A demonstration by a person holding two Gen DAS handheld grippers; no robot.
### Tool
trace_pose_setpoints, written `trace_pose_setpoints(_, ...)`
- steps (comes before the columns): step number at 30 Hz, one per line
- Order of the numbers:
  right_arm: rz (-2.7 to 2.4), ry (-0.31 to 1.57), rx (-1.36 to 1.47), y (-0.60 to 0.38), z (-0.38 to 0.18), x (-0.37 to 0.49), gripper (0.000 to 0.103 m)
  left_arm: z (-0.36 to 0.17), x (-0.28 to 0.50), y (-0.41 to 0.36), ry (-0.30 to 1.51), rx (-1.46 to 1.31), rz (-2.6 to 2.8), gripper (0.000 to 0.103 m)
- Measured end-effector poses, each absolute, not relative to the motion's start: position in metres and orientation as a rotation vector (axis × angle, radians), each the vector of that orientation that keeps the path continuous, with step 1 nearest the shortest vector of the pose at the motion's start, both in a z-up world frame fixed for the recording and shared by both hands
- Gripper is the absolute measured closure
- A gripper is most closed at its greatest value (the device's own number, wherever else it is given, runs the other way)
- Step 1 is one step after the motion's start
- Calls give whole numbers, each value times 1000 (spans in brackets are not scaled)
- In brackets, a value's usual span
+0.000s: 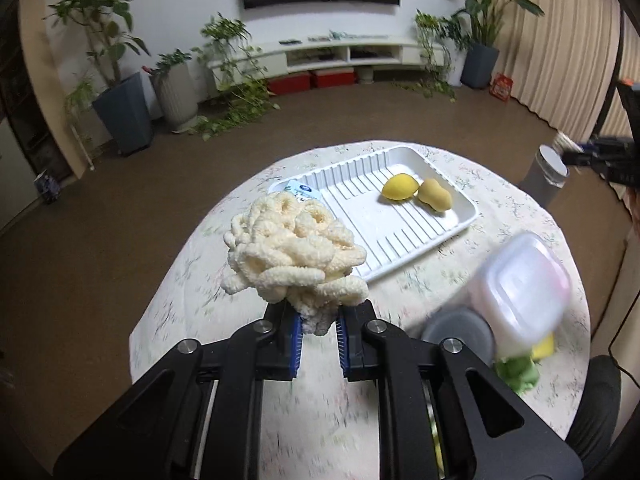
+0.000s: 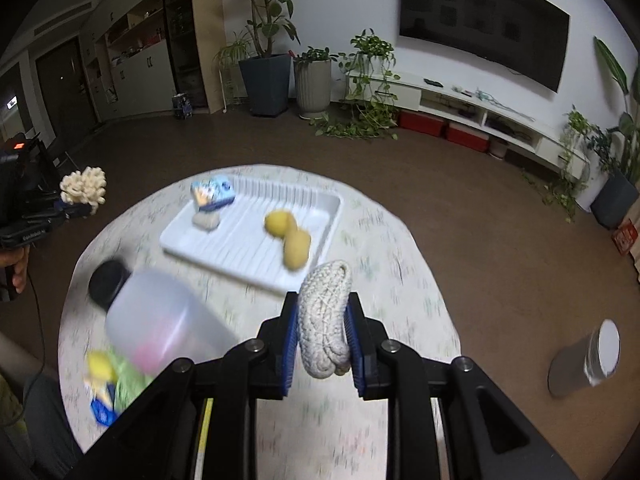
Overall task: Organize soft objects
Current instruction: 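Carry the scrunchie with the left gripper while the right carries the grey cloth over the tray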
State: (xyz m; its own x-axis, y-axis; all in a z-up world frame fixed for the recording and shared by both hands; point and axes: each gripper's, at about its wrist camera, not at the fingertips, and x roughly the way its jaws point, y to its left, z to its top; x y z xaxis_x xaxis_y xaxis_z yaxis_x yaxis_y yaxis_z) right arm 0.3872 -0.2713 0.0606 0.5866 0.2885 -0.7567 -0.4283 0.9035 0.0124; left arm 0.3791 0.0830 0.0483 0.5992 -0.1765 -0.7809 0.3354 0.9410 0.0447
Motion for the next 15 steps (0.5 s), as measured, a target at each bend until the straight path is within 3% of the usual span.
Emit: trace_pose_setpoints(15,579,993,-313,-156,-6,515,79,-17,490,24,1044,292,-482,91)
